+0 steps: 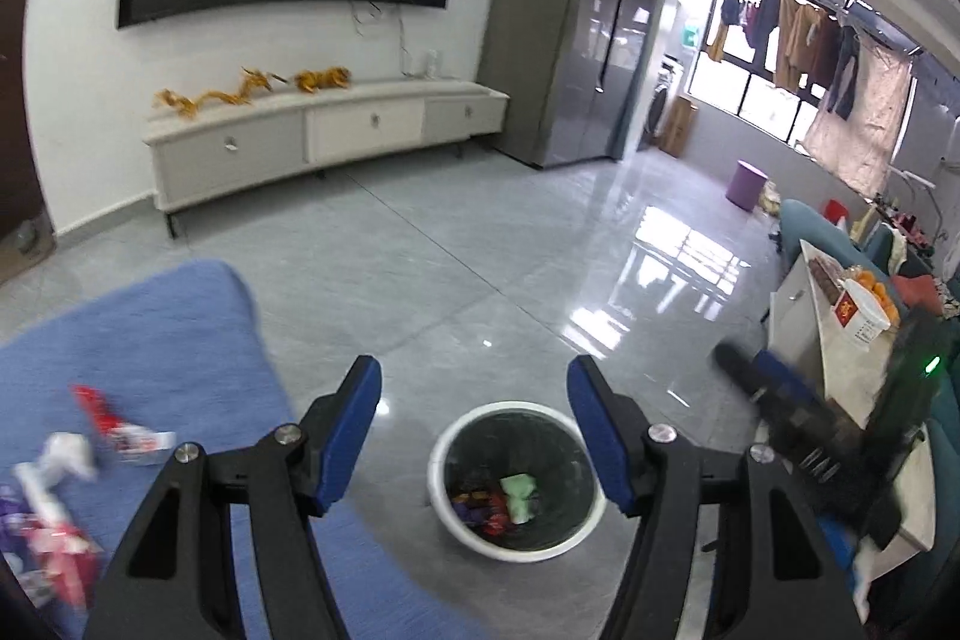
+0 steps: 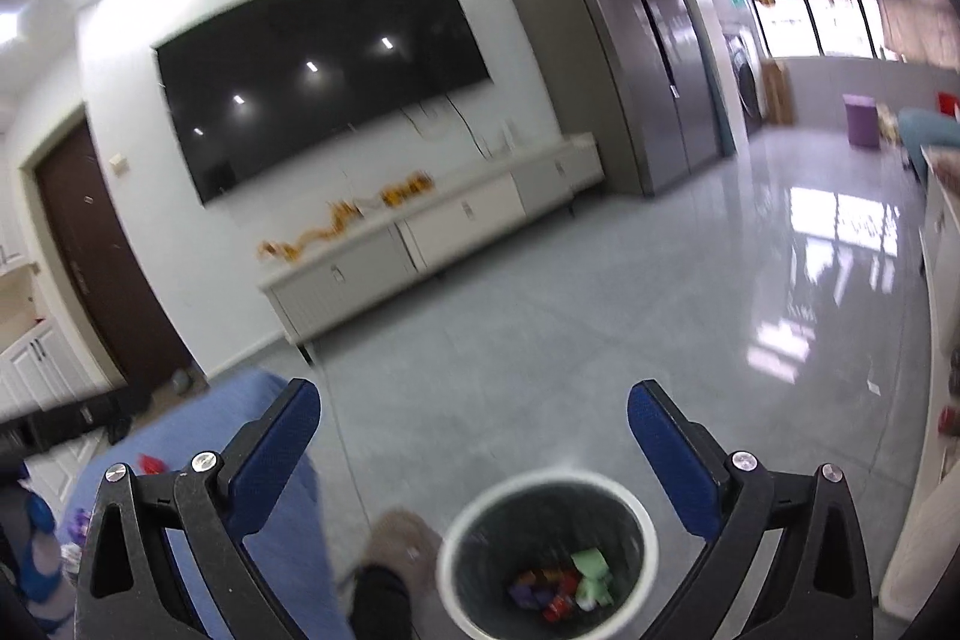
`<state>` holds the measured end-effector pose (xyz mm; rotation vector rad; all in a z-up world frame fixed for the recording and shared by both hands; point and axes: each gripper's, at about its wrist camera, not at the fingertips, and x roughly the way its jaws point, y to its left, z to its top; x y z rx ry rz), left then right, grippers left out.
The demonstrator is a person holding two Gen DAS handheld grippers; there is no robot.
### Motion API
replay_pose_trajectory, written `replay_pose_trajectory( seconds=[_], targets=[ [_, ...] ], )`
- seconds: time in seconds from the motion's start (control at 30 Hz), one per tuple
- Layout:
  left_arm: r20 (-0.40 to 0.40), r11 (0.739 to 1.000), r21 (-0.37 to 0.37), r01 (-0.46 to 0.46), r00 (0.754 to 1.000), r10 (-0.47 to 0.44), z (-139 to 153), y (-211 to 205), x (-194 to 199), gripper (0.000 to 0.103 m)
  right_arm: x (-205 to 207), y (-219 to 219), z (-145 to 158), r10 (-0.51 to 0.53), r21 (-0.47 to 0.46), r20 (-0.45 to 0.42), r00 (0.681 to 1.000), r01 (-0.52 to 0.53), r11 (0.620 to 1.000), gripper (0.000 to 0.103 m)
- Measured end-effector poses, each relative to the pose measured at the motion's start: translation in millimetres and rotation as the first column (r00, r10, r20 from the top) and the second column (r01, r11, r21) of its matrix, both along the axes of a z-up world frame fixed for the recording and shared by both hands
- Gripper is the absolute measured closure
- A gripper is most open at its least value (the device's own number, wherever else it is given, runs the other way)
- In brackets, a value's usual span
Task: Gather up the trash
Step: 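Move both tools back to the trash on the rug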
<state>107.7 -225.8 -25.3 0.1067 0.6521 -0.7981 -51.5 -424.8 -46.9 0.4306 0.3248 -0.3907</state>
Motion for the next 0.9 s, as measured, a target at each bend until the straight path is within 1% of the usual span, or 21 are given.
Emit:
replay_pose_trajectory(
  seconds=[0.07, 0.1, 0.23, 0.3, 0.37, 0.43, 0.53, 0.63, 0.7, 0.83, 0.87, 0.9],
  targets=[
    [0.034, 1.000, -0.008, -0.026, 0.999, 0.026, 11, 25, -3, 0.040, -3, 17, 25, 0.018, -0.038, 0.055, 0.998, -0.016, 0.999, 0.000],
    [0.053, 0.999, -0.015, -0.047, 0.997, 0.047, 18, 44, -5, 0.040, -5, 25, 36, 0.031, -0.053, 0.086, 0.996, -0.027, 0.998, 0.000],
    [0.098, 0.992, -0.044, -0.115, 0.988, 0.119, 34, 105, -10, 0.040, -13, 61, 76, 0.105, -0.114, 0.207, 0.973, -0.082, 0.990, 0.000],
    [0.112, 0.987, -0.060, -0.150, 0.981, 0.156, 39, 135, -12, 0.040, -14, 81, 93, 0.158, -0.148, 0.244, 0.957, -0.124, 0.981, 0.000],
    [0.118, 0.978, -0.074, -0.196, 0.972, 0.204, 44, 167, -12, 0.040, -14, 98, 105, 0.206, -0.172, 0.256, 0.944, -0.165, 0.971, 0.000],
    [0.127, 0.964, -0.094, -0.249, 0.957, 0.260, 46, 204, -14, 0.040, -11, 118, 116, 0.250, -0.201, 0.247, 0.936, -0.203, 0.958, 0.000],
    [0.124, 0.945, -0.106, -0.310, 0.938, 0.322, 46, 248, -16, 0.040, -5, 144, 125, 0.292, -0.235, 0.224, 0.930, -0.239, 0.942, 0.000],
    [0.120, 0.923, -0.114, -0.368, 0.917, 0.381, 42, 294, -19, 0.040, 2, 166, 128, 0.341, -0.243, 0.200, 0.919, -0.290, 0.926, 0.000],
    [0.113, 0.909, -0.109, -0.403, 0.903, 0.414, 37, 318, -21, 0.040, 4, 179, 128, 0.369, -0.243, 0.181, 0.912, -0.322, 0.915, 0.000],
    [0.082, 0.879, -0.087, -0.468, 0.876, 0.475, 22, 362, -13, 0.040, 16, 203, 127, 0.425, -0.241, 0.144, 0.894, -0.385, 0.891, 0.000],
    [0.075, 0.874, -0.081, -0.479, 0.872, 0.485, 17, 370, -11, 0.039, 20, 210, 125, 0.440, -0.241, 0.132, 0.888, -0.401, 0.884, 0.000],
    [0.066, 0.870, -0.073, -0.487, 0.868, 0.491, 12, 375, -8, 0.036, 27, 216, 122, 0.457, -0.239, 0.114, 0.882, -0.422, 0.875, 0.000]
  ],
)
